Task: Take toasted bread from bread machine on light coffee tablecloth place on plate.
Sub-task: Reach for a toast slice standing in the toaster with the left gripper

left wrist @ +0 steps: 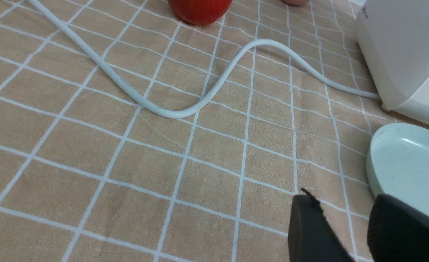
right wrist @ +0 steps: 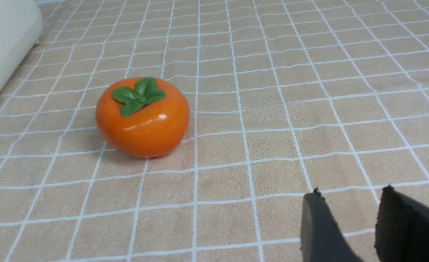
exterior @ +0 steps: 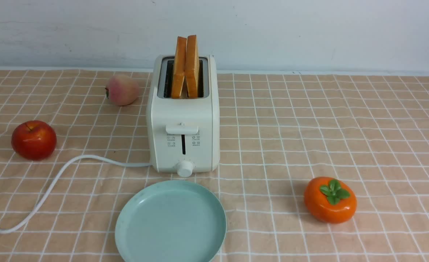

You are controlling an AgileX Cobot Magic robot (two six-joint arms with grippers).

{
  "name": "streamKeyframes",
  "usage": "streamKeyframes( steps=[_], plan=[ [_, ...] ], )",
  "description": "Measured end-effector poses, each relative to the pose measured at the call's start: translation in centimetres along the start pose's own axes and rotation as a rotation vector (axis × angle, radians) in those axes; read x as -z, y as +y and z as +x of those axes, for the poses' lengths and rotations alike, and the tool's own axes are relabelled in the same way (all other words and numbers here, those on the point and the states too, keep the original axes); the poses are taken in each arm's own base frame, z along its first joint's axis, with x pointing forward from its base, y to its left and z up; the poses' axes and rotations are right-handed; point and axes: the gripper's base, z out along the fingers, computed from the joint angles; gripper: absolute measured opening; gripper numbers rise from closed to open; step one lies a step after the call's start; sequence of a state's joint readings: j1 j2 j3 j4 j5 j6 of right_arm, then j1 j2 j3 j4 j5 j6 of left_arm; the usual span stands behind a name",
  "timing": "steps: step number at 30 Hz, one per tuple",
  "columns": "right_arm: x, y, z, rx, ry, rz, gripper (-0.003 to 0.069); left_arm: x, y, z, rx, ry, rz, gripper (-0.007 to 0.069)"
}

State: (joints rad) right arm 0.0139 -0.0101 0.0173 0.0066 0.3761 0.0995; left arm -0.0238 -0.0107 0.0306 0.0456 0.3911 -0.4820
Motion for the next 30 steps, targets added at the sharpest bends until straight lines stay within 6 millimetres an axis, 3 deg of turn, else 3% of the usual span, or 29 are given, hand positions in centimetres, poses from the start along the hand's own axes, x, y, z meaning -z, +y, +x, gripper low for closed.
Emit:
streamKeyframes(
  steps=[21,30],
  plan=[
    [0.0,0.0,0.0,0.0,0.0,0.0,0.024,0.0,-0.1,-0.2,0.003,-0.024,0.014,0.0238],
    [0.0,0.0,0.0,0.006,0.001,0.003,0.024,0.3,-1.2,-1.8,0.178,-0.19,0.155,0.0238]
  ],
)
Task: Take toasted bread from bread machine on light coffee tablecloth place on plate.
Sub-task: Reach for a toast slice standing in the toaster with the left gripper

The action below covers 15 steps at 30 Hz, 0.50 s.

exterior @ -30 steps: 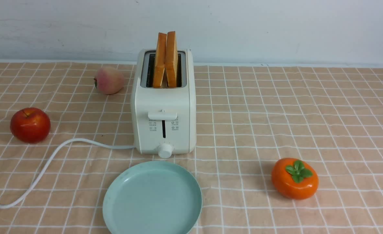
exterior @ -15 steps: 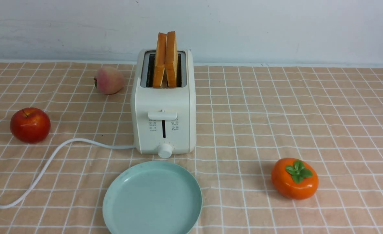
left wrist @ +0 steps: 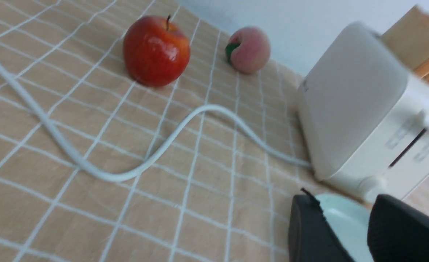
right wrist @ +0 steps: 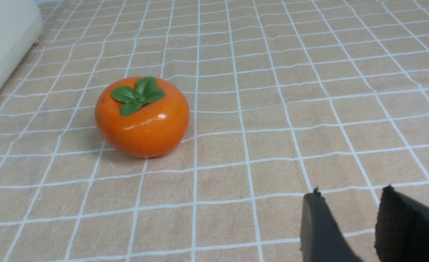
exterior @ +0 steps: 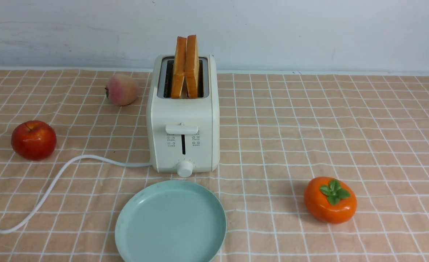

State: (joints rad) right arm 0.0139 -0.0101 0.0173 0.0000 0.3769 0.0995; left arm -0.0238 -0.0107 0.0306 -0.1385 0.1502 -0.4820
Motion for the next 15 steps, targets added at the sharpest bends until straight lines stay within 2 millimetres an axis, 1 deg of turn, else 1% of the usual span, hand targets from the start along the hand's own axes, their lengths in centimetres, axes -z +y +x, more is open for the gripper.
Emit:
streamKeyframes(
  steps=[2,3,4,5,7,11,14,15],
  plan=[
    [0.0,0.0,-0.1,-0.011,-0.006,-0.005,0.024,0.0,-0.4,-0.6,0.117,-0.059,0.046,0.0238],
    [0.0,0.1,-0.2,-0.028,-0.019,-0.011,0.024,0.0,-0.4,-0.7,0.144,-0.07,0.054,0.0238],
    [-0.1,0.2,-0.3,-0.082,-0.044,-0.029,0.024,0.1,-0.5,-0.9,0.205,-0.088,0.068,0.0238],
    [-0.1,0.3,-0.3,-0.094,-0.049,-0.032,0.024,0.1,-0.5,-0.9,0.213,-0.09,0.07,0.0238],
    [0.0,0.6,-1.2,-0.283,-0.141,-0.085,0.024,0.1,-0.6,-1.0,0.307,-0.103,0.083,0.0238],
    [0.3,0.5,-2.5,-0.482,-0.279,-0.129,0.024,0.1,-0.6,-1.2,0.387,-0.118,0.095,0.0238],
    [0.5,0.3,-3.1,-0.534,-0.349,-0.135,0.024,0.2,-0.7,-1.6,0.433,-0.163,0.11,0.0223],
    [0.6,0.2,-3.3,-0.54,-0.371,-0.135,0.024,0.2,-0.7,-2.0,0.455,-0.201,0.121,0.0197]
  ],
)
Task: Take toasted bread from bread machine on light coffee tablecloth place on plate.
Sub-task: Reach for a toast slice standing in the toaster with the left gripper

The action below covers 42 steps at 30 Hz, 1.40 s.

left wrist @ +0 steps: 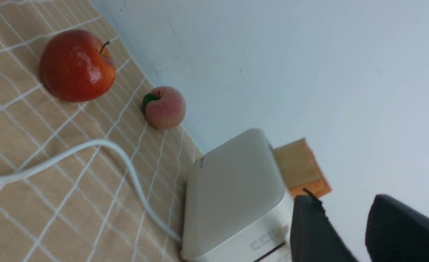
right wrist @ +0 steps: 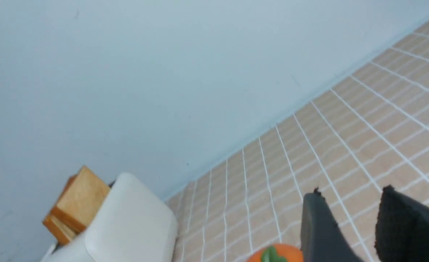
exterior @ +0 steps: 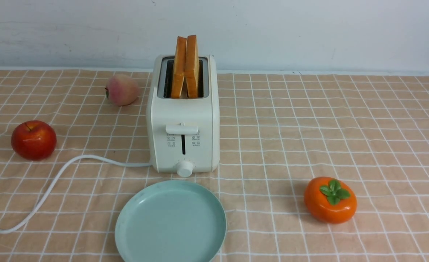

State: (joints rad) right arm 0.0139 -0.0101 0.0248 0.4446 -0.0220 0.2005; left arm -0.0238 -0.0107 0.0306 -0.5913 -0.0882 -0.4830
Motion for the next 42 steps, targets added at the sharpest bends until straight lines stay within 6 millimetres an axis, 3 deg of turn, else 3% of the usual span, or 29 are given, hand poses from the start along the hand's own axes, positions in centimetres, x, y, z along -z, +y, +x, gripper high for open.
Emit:
streamKeyframes(
  steps=[1,3,5,6,7,8,12,13,14,18,19,23,24,26,31,34,38,41,42],
  plan=[
    [0.0,0.0,-0.1,-0.005,-0.015,-0.003,0.024,0.0,-0.1,-0.3,0.008,-0.033,0.016,0.0178],
    [0.0,0.1,-0.6,-0.043,-0.063,-0.012,0.0237,0.1,-0.7,-1.1,0.027,-0.114,0.061,0.0064],
    [0.1,0.2,-1.0,-0.105,-0.097,-0.021,0.0233,0.1,-1.4,-1.5,0.026,-0.128,0.082,0.0015],
    [0.2,0.8,-1.9,-0.244,-0.124,-0.047,0.022,0.3,-3.4,-2.3,-0.012,-0.12,0.125,-0.0014],
    [0.2,1.1,-2.2,-0.257,-0.132,-0.056,0.0217,0.3,-3.7,-2.4,-0.025,-0.118,0.131,-0.0014],
    [0.5,2.3,-3.7,-0.309,-0.147,-0.098,0.0192,0.7,-5.6,-2.9,-0.098,-0.076,0.156,-0.0014],
    [1.2,7.2,-8.9,-0.123,-0.102,-0.149,0.0057,0.6,-11.3,-4.6,-0.314,0.089,0.126,-0.0014],
    [1.2,7.4,-9.0,-0.096,-0.083,-0.138,0.0041,0.5,-11.5,-4.7,-0.319,0.104,0.118,-0.0014],
    [0.8,9.2,-11.3,0.005,-0.02,-0.101,-0.0004,-0.9,-13.0,-4.9,-0.384,0.254,0.025,-0.0014],
    [-0.9,11.2,-13.5,0.154,0.17,0.002,-0.0018,-3.9,-14.0,-4.4,-0.469,0.553,-0.16,-0.0014],
    [-2.4,11.7,-13.9,0.22,0.319,0.06,-0.0018,-6.6,-13.7,-3.8,-0.496,0.726,-0.274,-0.0014],
    [-5.4,11.5,-12.3,0.285,0.651,0.121,-0.0018,-11.4,-11.0,-1.9,-0.514,0.955,-0.432,-0.0014],
    [-5.5,11.5,-12.2,0.286,0.667,0.12,-0.0018,-11.9,-10.7,-1.7,-0.517,0.973,-0.443,-0.0014],
    [-6.7,11.3,-10.4,0.309,0.834,0.065,-0.0016,-14.7,-9.1,-0.2,-0.543,1.058,-0.458,-0.0014],
    [-7.3,10.5,-7.2,0.269,0.942,-0.056,-0.0013,-18.3,-10.4,3.0,-0.622,1.09,-0.319,-0.0014],
    [-7.3,9.8,-5.0,0.148,0.956,-0.114,-0.0009,-20.9,-11.6,5.2,-0.666,1.048,-0.224,-0.0014],
    [-7.2,9.0,-3.0,0.04,0.948,-0.163,-0.0008,-23.8,-13.0,6.6,-0.73,0.953,-0.124,-0.0012],
    [-7.2,8.9,-2.3,0.016,0.933,-0.205,-0.0008,-25.7,-13.3,7.2,-0.78,0.876,-0.073,0.0029],
    [-7.3,9.0,-2.3,0.006,0.918,-0.22,-0.0008,-26.5,-13.1,7.6,-0.794,0.845,-0.06,0.0078]
  ],
)
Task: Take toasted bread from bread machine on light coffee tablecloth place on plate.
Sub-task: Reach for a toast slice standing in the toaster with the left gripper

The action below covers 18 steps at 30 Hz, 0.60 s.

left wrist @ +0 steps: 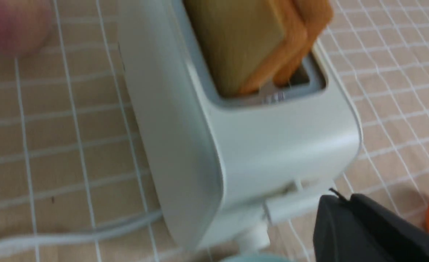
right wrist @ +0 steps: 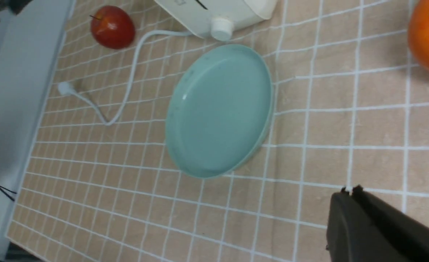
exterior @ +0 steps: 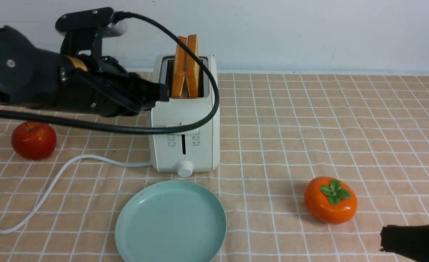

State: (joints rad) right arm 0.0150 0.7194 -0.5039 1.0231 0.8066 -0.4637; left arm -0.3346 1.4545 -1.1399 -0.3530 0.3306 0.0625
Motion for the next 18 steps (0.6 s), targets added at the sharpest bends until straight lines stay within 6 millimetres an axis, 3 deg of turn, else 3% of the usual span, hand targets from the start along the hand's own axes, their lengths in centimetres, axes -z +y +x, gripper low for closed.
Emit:
streamKeyframes(
  steps=[2,5,7,10,14,18],
  plan=[
    [0.0,0.2,-0.2,0.008,-0.025,-0.029,-0.0008,-1.1,0.2,-0.3,-0.003,-0.03,-0.009,0.0153],
    [0.0,0.6,-0.7,0.018,-0.081,-0.076,-0.0008,-3.3,0.6,-0.5,0.008,-0.053,-0.022,0.0342],
    [0.0,0.7,-0.8,0.025,-0.099,-0.088,-0.0008,-3.7,0.7,-0.5,0.01,-0.053,-0.025,0.0384],
    [0.2,1.2,-1.4,0.032,-0.168,-0.136,-0.0006,-5.8,1.1,-0.2,0.02,-0.042,-0.036,0.054],
    [0.3,1.6,-2.0,0.061,-0.231,-0.176,-0.0006,-7.6,1.4,-0.1,0.022,-0.052,-0.048,0.0587],
    [0.4,1.8,-2.2,0.07,-0.261,-0.199,-0.0005,-8.8,1.8,-0.2,0.021,-0.096,-0.06,0.0547]
  ],
)
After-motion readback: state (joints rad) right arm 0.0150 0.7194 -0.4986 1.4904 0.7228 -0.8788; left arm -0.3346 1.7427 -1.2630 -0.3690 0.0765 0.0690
